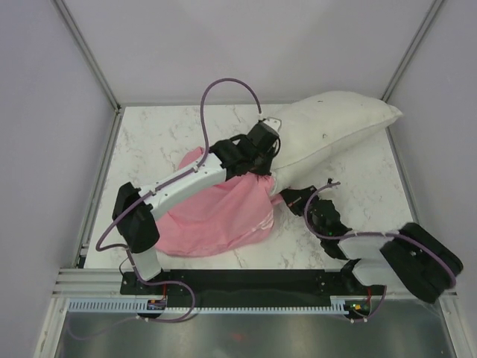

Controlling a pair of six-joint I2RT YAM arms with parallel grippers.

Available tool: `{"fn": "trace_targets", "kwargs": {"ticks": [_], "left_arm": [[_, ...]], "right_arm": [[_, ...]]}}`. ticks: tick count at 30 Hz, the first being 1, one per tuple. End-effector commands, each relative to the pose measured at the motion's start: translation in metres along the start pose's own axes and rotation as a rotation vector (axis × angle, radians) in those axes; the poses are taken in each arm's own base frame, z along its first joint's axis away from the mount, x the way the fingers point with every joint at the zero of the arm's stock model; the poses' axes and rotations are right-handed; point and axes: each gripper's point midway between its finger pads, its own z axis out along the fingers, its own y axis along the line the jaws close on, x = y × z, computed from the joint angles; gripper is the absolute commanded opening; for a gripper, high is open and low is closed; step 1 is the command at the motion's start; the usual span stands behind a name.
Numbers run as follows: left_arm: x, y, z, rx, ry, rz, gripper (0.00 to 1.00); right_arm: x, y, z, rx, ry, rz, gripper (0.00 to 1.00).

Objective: Put the pillow into the pillowcase

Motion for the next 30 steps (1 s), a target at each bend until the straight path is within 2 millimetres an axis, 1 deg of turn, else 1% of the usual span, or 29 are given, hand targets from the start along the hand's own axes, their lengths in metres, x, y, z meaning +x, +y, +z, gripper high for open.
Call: {"fn": "trace_targets", "kwargs": {"ticks": [1,2,3,4,5,6,7,8,9,10,11,12,13,14,15,17,18,19,20,21,22,23,24,25,26,28,30], "left_arm": [[0.004,0.032,0.043,-0.275,-0.142,0.074,0.02],[0.015,0.016,0.049,-0.279,-0.146,0.123,0.02],[0.021,0.020,0.052,-0.353,-0.166,0.175,0.02],[0.033,0.015,0.065,-0.392,-0.164,0.224,0.02],[0.043,-0.001,0.064,-0.405,-0.176,0.284,0.02],[0.045,0.003,0.064,-0.479,-0.197,0.321,0.02],[0.052,0.001,0.067,-0.493,-0.196,0.336,0.02],[0.059,-0.002,0.070,-0.487,-0.186,0.343,0.02],[0.071,-0.001,0.074,-0.466,-0.161,0.334,0.02],[0.076,0.000,0.076,-0.456,-0.157,0.331,0.02],[0.082,0.001,0.075,-0.442,-0.160,0.328,0.02],[0.087,0.001,0.075,-0.434,-0.159,0.335,0.02],[0.089,-0.003,0.072,-0.420,-0.168,0.365,0.02],[0.094,-0.005,0.072,-0.413,-0.166,0.394,0.02],[0.099,-0.003,0.073,-0.431,-0.162,0.441,0.02],[0.106,-0.004,0.074,-0.452,-0.155,0.494,0.02],[0.110,0.000,0.077,-0.474,-0.144,0.514,0.02],[0.112,0.001,0.079,-0.478,-0.138,0.518,0.02],[0.117,0.005,0.082,-0.485,-0.126,0.525,0.02],[0.121,0.009,0.085,-0.494,-0.113,0.531,0.02],[0.125,0.026,0.083,-0.568,-0.086,0.566,0.02],[0.125,0.040,0.087,-0.583,-0.057,0.536,0.02],[0.134,0.044,0.094,-0.545,-0.015,0.487,0.02],[0.137,0.052,0.096,-0.539,0.011,0.460,0.02],[0.139,0.067,0.098,-0.553,0.034,0.429,0.02],[0.135,0.079,0.097,-0.586,0.029,0.415,0.02],[0.126,0.099,0.092,-0.646,0.029,0.406,0.02]], "right_arm": [[-0.041,0.001,-0.019,0.022,-0.116,-0.051,0.00],[-0.056,-0.007,-0.019,0.064,-0.145,-0.069,0.00],[-0.056,-0.028,-0.024,0.155,-0.120,-0.099,0.00],[-0.068,-0.016,-0.027,0.122,-0.132,-0.100,0.00],[-0.088,-0.023,-0.029,0.158,-0.170,-0.109,0.00],[-0.093,-0.038,-0.032,0.220,-0.160,-0.116,0.00],[-0.105,-0.034,-0.033,0.215,-0.175,-0.111,0.00],[-0.101,-0.034,-0.033,0.194,-0.110,-0.102,0.00],[-0.125,-0.048,-0.035,0.235,-0.153,-0.082,0.00],[-0.129,-0.056,-0.032,0.255,-0.124,-0.063,0.00],[-0.145,-0.065,-0.035,0.264,-0.129,-0.031,0.00],[-0.149,-0.069,-0.034,0.264,-0.113,-0.019,0.00],[-0.162,-0.082,-0.033,0.297,-0.118,0.011,0.00],[-0.165,-0.085,-0.031,0.298,-0.100,0.021,0.00],[-0.163,-0.082,-0.029,0.277,-0.062,0.034,0.00],[-0.171,-0.084,-0.025,0.278,-0.058,0.039,0.00],[-0.174,-0.085,-0.026,0.292,-0.067,0.040,0.00],[-0.181,-0.078,-0.026,0.282,-0.085,0.014,0.00],[-0.188,-0.077,-0.027,0.294,-0.104,0.000,0.00],[-0.190,-0.079,-0.031,0.325,-0.105,0.002,0.00],[-0.200,-0.075,-0.035,0.330,-0.140,-0.015,0.00],[-0.219,-0.072,-0.040,0.337,-0.181,-0.030,0.00],[-0.225,-0.075,-0.044,0.354,-0.188,-0.020,0.00],[-0.234,-0.071,-0.046,0.340,-0.190,-0.018,0.00],[-0.249,-0.078,-0.054,0.357,-0.220,0.001,0.00],[-0.259,-0.089,-0.058,0.374,-0.221,0.038,0.00],[-0.263,-0.095,-0.062,0.372,-0.221,0.073,0.00]]}}
